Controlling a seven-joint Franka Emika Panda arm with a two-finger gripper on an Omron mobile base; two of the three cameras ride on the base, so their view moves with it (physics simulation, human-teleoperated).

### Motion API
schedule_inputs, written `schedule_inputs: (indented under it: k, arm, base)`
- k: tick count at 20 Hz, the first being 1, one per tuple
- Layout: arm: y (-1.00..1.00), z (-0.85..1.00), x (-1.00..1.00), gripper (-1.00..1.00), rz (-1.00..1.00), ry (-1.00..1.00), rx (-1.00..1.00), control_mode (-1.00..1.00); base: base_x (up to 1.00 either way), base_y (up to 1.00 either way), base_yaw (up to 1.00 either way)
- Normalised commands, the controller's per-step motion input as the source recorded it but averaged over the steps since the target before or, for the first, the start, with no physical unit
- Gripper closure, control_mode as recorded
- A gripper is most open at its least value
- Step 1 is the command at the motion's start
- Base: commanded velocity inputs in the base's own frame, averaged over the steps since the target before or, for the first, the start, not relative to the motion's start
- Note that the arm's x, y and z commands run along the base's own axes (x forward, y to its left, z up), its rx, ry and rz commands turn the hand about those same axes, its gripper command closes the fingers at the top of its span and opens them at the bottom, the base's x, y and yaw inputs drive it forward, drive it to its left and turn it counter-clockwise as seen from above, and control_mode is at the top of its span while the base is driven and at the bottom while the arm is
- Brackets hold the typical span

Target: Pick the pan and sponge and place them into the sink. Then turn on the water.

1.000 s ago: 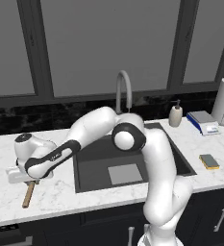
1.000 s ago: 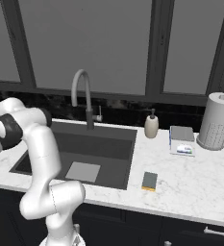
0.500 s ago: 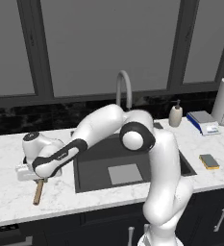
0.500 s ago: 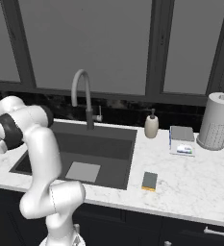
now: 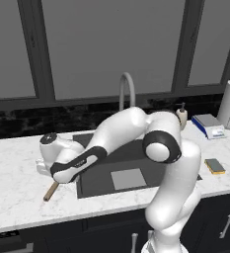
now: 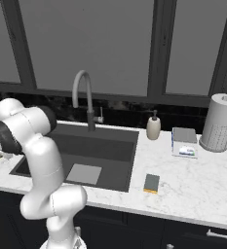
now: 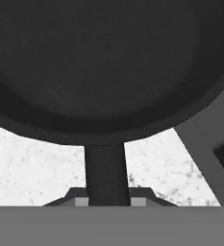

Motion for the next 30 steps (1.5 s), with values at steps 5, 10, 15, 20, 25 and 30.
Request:
schedule_inputs:
  k: [5, 10, 15, 20, 25, 30]
  arm:
    - [-0.57, 0.23, 0.04, 1.00, -0.47, -0.02, 0.00, -1.00]
    - [-0.51, 0.13, 0.09, 1.00, -0.46, 0.00, -0.01, -1.00]
    - [-0.77, 0.01, 0.50, 1.00, -0.46, 0.03, -0.06, -1.00]
    - [-0.82, 0.00, 0.44, 1.00, -0.43, 0.10, -0.05, -1.00]
    - [-0.34, 0.00, 0.00, 1.00, -0.11, 0.00, -0.02, -1.00]
    - [-0.12, -0.10, 0.00, 1.00, 0.00, -0.02, 0.00, -1.00]
  base:
    - [0.00, 0.00, 0.00]
    - [0.00, 0.00, 0.00]
    - [0.00, 0.00, 0.00]
    - [0.00, 0.00, 0.00]
    - [0.00, 0.00, 0.00]
    - [0.00, 0.00, 0.00]
